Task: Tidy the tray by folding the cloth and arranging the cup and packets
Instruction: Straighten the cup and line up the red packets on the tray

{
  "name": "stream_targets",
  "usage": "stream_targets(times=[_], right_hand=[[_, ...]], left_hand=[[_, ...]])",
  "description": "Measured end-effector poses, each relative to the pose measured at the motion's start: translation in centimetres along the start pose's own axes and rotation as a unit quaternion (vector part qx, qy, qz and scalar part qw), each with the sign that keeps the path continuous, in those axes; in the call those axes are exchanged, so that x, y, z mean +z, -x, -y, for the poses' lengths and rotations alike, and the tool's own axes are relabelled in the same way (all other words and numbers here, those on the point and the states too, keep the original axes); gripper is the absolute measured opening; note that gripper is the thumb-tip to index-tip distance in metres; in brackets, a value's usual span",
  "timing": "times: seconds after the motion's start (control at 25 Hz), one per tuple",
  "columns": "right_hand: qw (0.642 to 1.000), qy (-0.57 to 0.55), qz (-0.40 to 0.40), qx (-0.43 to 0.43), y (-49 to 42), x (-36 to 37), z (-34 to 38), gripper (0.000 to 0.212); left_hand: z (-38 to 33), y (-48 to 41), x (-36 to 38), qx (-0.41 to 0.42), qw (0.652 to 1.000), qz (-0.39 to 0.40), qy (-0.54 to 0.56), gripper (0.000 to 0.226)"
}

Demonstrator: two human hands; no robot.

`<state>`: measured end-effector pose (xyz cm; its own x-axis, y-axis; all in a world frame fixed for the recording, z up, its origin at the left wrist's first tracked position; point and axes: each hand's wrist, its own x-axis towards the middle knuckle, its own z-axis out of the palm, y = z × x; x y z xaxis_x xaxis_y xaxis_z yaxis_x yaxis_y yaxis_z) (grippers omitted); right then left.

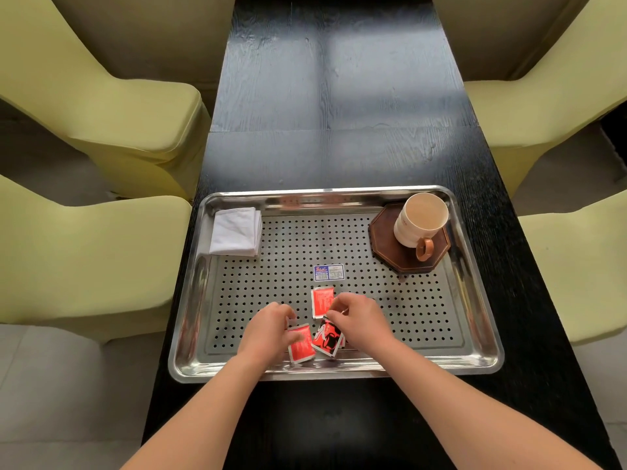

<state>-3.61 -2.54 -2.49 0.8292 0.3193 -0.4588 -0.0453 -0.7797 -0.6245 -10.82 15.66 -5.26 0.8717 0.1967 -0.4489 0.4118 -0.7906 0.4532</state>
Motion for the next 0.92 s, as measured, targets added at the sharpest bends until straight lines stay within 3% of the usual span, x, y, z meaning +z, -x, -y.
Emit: stream_targets(times=[0.08, 0.16, 0.36, 0.48, 0.64, 0.8, 0.92], right_hand=[[1.0, 0.012, -0.013, -0.005, -0.9, 0.1, 0.4, 0.008], [0.998, 0.055, -0.026, -0.023, -1.6, 0.5, 0.7, 0.021], [0.971, 0.227, 0.008, -0.076, -3.0, 1.4, 0.7, 0.049], [0.957, 0.277, 0.007, -0.089, -3.6, 1.7, 0.6, 0.044], [0.969, 0.238, -0.033, -0.056, -4.2, 1.7, 0.5, 0.028], [0.987, 0.157, -0.033, -0.02, -4.1, 0.8, 0.6, 0.003], [0.994, 0.102, -0.02, 0.018, -3.7, 0.1, 0.0, 0.005]], left_hand=[[0.1, 0.3, 0.4, 0.021, 0.997, 0.045, -0.053, 0.047], [-0.2, 0.6, 1.1, 0.031, 0.994, 0.049, -0.095, 0.053], [-0.9, 0.9, 0.7, 0.01, 1.0, 0.003, -0.026, 0.031], [-0.7, 1.8, -0.2, -0.015, 0.995, -0.059, 0.077, 0.02], [-0.4, 3.4, -0.5, 0.113, 0.982, -0.154, -0.01, 0.018], [0.2, 4.0, 0.8, 0.128, 0.985, -0.037, -0.108, 0.013], [0.6, 3.6, 0.5, 0.103, 0.99, -0.006, -0.093, 0.028]])
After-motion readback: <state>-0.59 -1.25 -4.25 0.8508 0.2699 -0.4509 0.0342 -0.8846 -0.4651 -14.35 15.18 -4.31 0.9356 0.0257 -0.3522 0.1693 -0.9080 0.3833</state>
